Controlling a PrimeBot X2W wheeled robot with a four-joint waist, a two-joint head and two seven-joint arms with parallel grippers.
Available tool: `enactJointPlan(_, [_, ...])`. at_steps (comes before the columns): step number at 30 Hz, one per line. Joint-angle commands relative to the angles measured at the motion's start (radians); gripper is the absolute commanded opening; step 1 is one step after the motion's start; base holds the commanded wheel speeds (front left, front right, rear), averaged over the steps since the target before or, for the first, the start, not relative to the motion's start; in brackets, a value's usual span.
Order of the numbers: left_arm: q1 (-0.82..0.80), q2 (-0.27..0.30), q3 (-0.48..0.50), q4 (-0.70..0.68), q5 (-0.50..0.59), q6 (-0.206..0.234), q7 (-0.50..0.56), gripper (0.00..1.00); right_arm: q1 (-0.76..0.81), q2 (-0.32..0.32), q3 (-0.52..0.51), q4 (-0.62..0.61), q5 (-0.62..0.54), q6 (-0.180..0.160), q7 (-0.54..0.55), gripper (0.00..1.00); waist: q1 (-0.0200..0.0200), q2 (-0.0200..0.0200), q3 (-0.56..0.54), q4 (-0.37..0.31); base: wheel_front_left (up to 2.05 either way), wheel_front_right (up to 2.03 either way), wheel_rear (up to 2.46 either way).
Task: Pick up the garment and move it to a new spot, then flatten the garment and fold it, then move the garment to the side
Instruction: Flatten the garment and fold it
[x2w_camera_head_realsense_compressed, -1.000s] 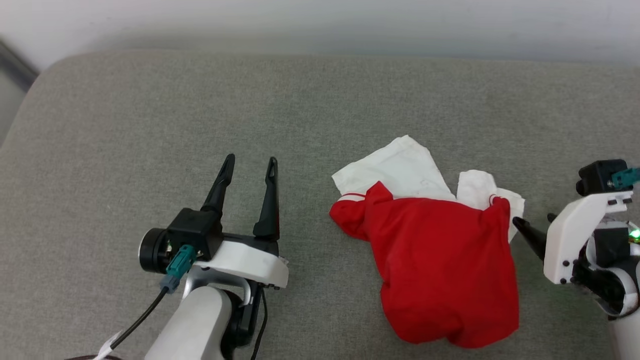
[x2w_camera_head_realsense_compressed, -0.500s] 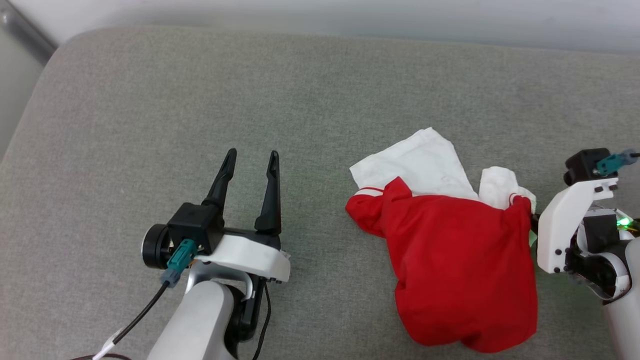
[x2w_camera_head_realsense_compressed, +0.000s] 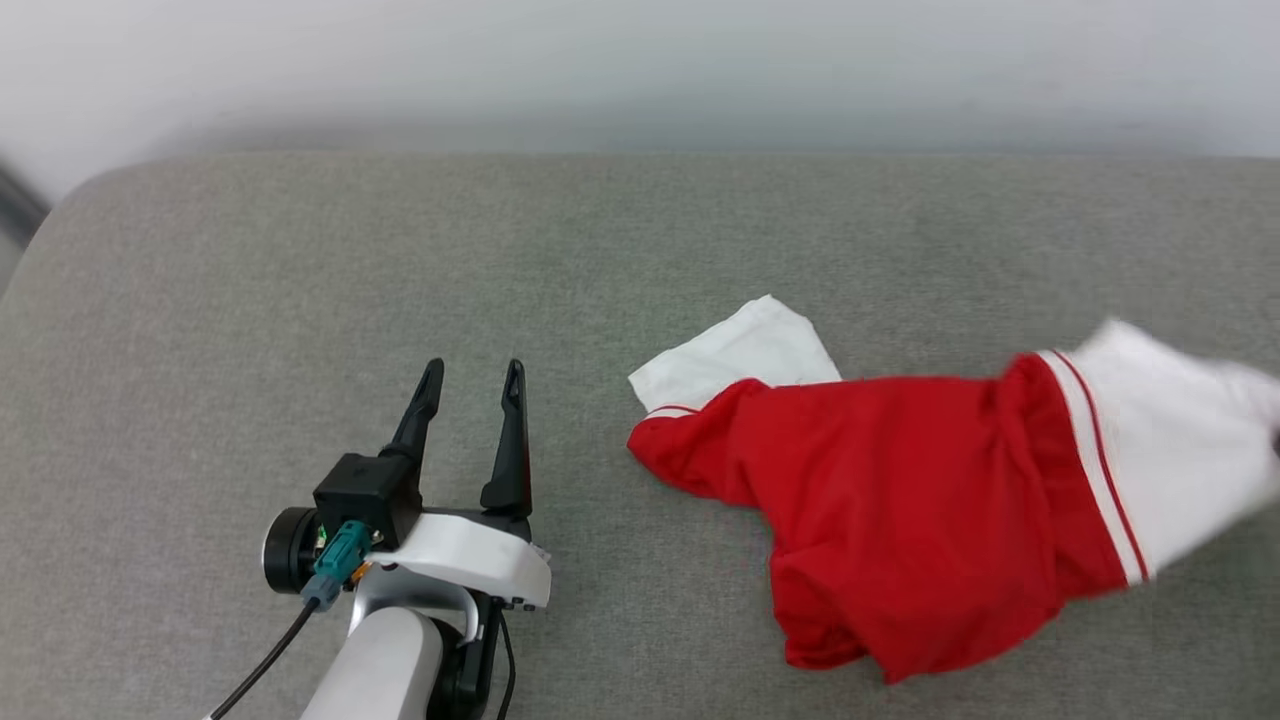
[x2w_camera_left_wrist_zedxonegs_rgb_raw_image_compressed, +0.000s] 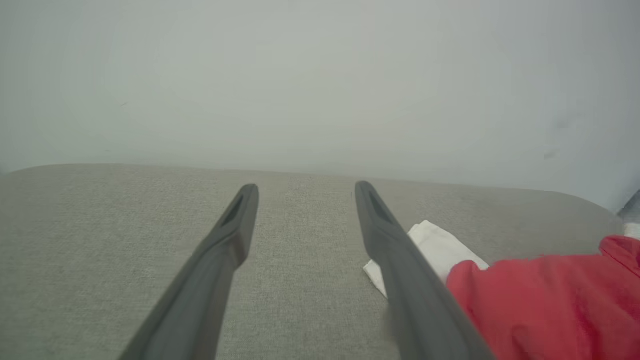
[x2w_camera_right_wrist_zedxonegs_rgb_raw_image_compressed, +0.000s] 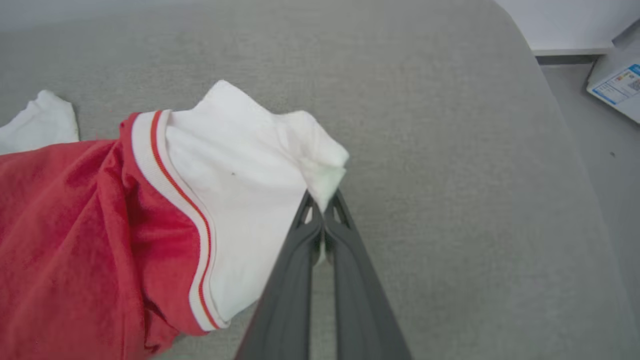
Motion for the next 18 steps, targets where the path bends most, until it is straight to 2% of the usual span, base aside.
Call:
enactJointPlan(1, [0.011,0.005,0.006,0.003,-0.003,-0.002,-0.003,1.00,0.056,0.026,-0.045,0.005,0.001,0.000,0.001,0.00,-0.0001,-0.0001,-0.017,-0.015,0.00,0.00,0.00])
enactJointPlan(6, [0.027,0.007,0.009,0.011,-0.004,-0.003,-0.003,1.00,0.191,0.118,-0.179,0.112,0.011,0.000,-0.016,0.00,-0.0001,-0.0001,-0.033,-0.022,0.00,0.00,0.00])
enactJointPlan(7, [0.028,0.008,0.010,0.014,-0.005,-0.001,-0.003,1.00,0.202,0.129,-0.190,0.137,0.008,0.000,-0.033,0.06,-0.0001,-0.0001,-0.035,-0.022,0.00,0.00,0.00])
enactJointPlan(8, [0.031,0.009,0.011,0.014,-0.006,0.000,-0.003,1.00,0.206,0.146,-0.194,0.161,0.017,0.000,-0.051,0.45,-0.0001,-0.0001,-0.036,-0.023,0.00,0.00,0.00])
enactJointPlan(9, [0.034,0.012,0.012,0.015,-0.007,0.001,-0.003,1.00,0.209,0.155,-0.192,0.179,0.021,0.000,-0.077,1.00,-0.0001,-0.0001,-0.037,-0.023,0.00,0.00,0.00])
enactJointPlan(14, [0.048,0.025,0.019,0.017,-0.013,0.007,0.003,1.00,0.210,0.158,-0.167,0.192,0.008,0.000,-0.271,1.00,-0.0001,-0.0001,-0.056,-0.023,0.00,0.00,0.00])
enactJointPlan(16, [0.056,0.034,0.022,0.015,-0.013,0.011,0.009,1.00,0.213,0.154,-0.158,0.174,-0.006,0.000,-0.373,1.00,-0.0001,-0.0001,-0.070,-0.021,0.00,0.00,0.00])
enactJointPlan(17, [0.074,0.043,0.026,0.016,-0.019,0.017,0.016,1.00,0.230,0.159,-0.132,0.144,-0.043,0.000,-0.502,1.00,-0.0001,-0.0001,-0.095,-0.019,0.00,0.00,0.00])
enactJointPlan(18, [0.078,0.045,0.027,0.014,-0.021,0.016,0.019,1.00,0.237,0.160,-0.122,0.134,-0.061,0.000,-0.536,1.00,-0.0001,-0.0001,-0.102,-0.018,0.00,0.00,0.00])
